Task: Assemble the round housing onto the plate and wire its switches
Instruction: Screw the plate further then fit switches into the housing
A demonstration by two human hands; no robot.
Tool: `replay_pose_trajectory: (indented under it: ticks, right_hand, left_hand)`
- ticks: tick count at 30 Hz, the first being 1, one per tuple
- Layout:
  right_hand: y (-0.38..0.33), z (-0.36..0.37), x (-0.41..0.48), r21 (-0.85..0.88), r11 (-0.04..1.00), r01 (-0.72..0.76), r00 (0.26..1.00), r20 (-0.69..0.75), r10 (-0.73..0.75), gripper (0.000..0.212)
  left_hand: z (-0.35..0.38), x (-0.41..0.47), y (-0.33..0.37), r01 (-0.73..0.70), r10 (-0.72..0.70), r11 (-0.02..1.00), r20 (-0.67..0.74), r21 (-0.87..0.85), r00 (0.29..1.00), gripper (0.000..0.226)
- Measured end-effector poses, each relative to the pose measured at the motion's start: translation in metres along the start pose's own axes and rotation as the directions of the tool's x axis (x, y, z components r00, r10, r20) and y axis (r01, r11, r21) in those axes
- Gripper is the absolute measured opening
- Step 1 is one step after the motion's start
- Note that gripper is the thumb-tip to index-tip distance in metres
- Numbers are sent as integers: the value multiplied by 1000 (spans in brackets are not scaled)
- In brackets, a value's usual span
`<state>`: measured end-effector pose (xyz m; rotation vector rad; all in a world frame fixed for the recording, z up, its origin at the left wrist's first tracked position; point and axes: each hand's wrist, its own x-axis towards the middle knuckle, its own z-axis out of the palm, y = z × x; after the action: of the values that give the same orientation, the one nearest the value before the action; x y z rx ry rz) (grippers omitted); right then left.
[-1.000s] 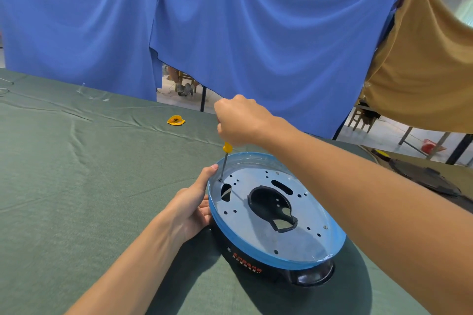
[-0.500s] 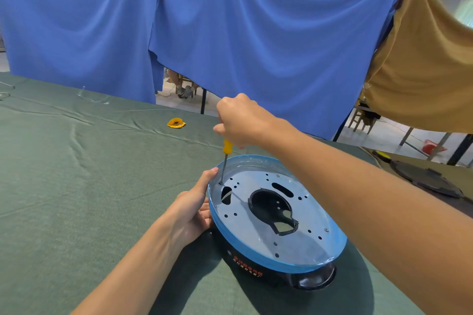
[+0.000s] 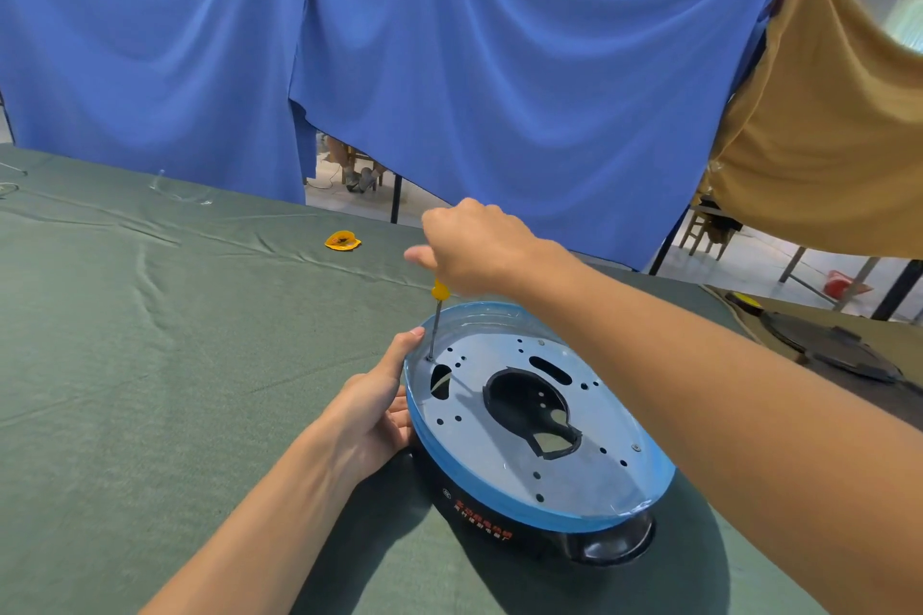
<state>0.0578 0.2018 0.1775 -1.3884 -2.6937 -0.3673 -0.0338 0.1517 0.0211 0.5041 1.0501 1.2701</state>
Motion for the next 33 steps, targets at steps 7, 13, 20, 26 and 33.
replay_pose_trajectory:
  ticks: [7,13,20,26,33]
  right_hand:
    - [1,-20,-2,124,991,51,983,169,-72,17]
    - [-3,-4,-1,-31,999,-20,999,30,21,38]
    - [5,-21,-14,130,989,78,982,160,-98,16]
    - [9,4,-13,76,996,-36,999,31,34,31]
    - [13,-13,-15,162,984,79,993,74,-92,10]
  left_hand:
    - [0,1,1,16,-16,1000,13,-5,1000,62]
    - [-1,1,1,17,-17,1000,17,1,1000,60]
    - [1,0,2,24,-24,1000,11,-6,1000,62]
    - [0,-1,2,24,-24,1000,18,4,1000,64]
    - [-1,1,1,18,-18,1000,19,9,1000,64]
